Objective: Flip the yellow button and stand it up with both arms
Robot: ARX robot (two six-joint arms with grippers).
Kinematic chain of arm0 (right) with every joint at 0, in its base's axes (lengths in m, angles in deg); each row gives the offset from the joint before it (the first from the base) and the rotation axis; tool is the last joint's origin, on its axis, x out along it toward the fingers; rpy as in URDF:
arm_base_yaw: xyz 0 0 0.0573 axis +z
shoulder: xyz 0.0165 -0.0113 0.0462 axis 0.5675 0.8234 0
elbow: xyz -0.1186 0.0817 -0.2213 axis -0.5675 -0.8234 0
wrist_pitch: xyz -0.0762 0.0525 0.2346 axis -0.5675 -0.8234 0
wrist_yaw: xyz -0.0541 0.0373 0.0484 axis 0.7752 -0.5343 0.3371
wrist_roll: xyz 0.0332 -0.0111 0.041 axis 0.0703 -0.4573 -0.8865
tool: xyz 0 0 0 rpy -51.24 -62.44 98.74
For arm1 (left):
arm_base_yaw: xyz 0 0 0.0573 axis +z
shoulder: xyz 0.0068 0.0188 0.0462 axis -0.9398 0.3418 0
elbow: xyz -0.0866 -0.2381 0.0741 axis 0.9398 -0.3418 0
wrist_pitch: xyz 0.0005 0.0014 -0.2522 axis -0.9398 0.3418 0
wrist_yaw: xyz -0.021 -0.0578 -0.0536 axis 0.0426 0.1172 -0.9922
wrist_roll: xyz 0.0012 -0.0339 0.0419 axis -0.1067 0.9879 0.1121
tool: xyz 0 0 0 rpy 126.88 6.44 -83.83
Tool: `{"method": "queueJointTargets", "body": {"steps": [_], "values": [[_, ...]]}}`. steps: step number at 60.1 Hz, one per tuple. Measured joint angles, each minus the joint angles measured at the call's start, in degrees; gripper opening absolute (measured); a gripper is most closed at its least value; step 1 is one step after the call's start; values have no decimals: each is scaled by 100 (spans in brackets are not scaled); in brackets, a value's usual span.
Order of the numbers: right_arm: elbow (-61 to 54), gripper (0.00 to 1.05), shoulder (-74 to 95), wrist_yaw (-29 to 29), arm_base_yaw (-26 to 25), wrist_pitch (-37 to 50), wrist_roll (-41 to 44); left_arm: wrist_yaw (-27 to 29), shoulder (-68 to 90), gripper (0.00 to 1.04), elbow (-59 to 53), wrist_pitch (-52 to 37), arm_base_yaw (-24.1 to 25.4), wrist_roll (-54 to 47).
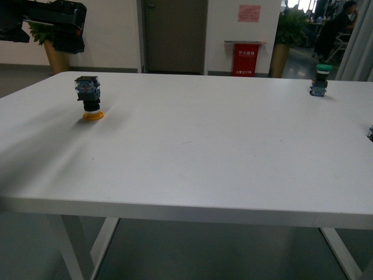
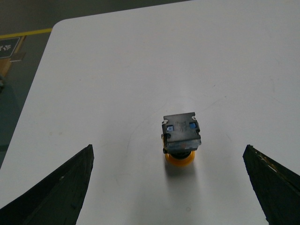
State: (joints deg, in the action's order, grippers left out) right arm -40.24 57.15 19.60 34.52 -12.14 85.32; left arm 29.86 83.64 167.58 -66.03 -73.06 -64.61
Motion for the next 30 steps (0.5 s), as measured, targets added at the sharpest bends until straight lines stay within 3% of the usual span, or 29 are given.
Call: {"method": "queueJointTargets", "body": {"steps": [11,30], "values": [[0,98,0,0,0,0,0,225,1025,99,914,328,-105,17],[0,98,0,0,0,0,0,210,1556,99,1408,439,-201,286]]}}
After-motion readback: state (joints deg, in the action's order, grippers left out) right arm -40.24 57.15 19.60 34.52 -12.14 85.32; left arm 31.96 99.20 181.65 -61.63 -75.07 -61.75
